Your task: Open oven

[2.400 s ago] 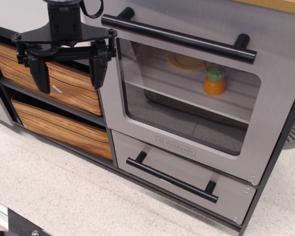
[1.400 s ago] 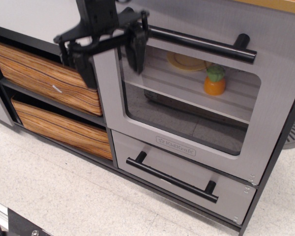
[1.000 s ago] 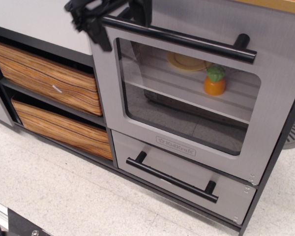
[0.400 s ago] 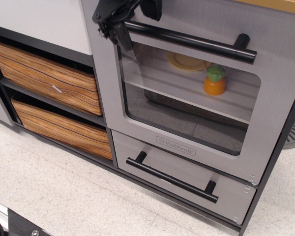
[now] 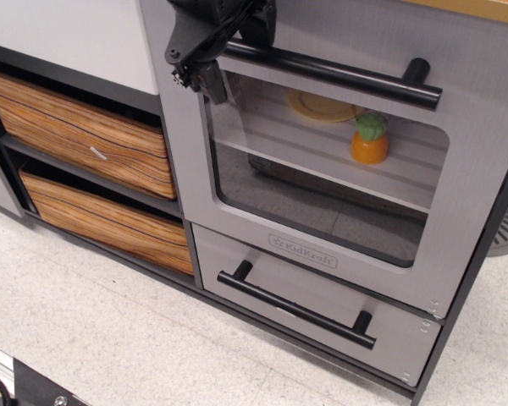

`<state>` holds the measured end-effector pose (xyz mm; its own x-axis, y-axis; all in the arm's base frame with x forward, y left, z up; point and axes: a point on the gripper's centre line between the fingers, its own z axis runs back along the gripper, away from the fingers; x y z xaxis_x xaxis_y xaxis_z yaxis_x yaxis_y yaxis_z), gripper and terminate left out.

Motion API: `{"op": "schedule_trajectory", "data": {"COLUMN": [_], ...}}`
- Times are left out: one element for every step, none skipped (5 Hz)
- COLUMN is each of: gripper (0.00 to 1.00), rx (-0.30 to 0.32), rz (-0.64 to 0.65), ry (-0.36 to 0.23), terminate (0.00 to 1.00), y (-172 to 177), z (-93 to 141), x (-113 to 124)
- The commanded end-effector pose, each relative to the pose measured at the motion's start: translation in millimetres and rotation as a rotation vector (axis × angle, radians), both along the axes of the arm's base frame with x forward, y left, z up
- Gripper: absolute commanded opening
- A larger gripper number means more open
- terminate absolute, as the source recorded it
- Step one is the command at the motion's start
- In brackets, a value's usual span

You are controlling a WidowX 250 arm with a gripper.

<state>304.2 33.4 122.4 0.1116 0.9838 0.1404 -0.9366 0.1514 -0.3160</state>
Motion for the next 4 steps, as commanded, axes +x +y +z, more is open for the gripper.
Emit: {"op": "schedule_trajectory", "data": {"gripper": [1.0, 1.0, 1.0, 1.0], "rx": [-0.135, -0.14, -0.149, -0.133], "rz": [-0.096, -0.211, -0.201, -0.199], "ry": [0.106, 0.055, 0.015, 0.004], "terminate": [0.0, 0.0, 0.0, 0.0], "y": [16.4, 16.0, 19.6, 25.6], "z": [8.9, 25.6, 41.1, 52.6], "x": [-28.8, -33.3, -30.5, -26.0]}}
